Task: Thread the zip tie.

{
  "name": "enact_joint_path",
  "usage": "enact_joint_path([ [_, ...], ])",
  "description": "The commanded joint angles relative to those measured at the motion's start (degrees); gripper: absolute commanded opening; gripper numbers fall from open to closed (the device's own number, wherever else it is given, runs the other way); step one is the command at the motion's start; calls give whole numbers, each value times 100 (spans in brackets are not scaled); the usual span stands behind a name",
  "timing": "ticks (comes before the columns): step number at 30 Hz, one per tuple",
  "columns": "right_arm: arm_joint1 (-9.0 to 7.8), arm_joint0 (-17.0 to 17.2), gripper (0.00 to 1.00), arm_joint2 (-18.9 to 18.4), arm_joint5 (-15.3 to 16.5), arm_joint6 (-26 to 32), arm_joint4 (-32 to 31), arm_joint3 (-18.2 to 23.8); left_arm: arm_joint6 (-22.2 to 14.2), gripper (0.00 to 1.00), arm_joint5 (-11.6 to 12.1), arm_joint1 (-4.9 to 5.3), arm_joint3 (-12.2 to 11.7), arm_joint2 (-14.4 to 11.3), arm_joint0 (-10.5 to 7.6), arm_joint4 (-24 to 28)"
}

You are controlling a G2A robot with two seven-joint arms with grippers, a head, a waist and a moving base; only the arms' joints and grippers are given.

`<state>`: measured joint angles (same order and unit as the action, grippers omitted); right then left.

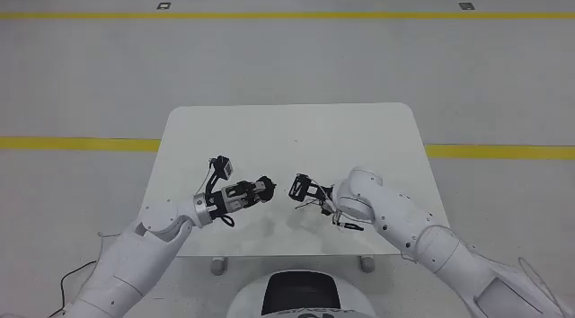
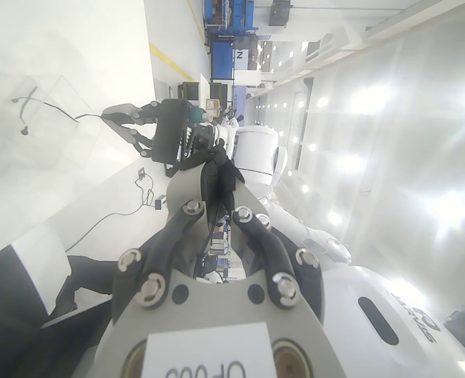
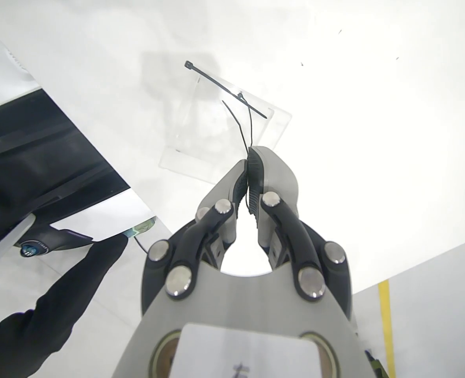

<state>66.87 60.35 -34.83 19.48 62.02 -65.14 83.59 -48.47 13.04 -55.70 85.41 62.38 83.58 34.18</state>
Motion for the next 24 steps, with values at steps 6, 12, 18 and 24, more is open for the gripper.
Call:
enact_joint_path([
  [6,-103,17,0,77,-521,43,-2070,371,0,0,0,0,0,0,0,0],
  [12,-404,80,0,-318,-284,-957,-2482,634,0,0,0,0,0,0,0,0],
  [18,-774,-57,0,-224,-132,-2454,-2482,659,0,0,0,0,0,0,0,0],
  [24,-1165,-344,0,250,-445,-3880,-2482,455,0,0,0,0,0,0,0,0],
])
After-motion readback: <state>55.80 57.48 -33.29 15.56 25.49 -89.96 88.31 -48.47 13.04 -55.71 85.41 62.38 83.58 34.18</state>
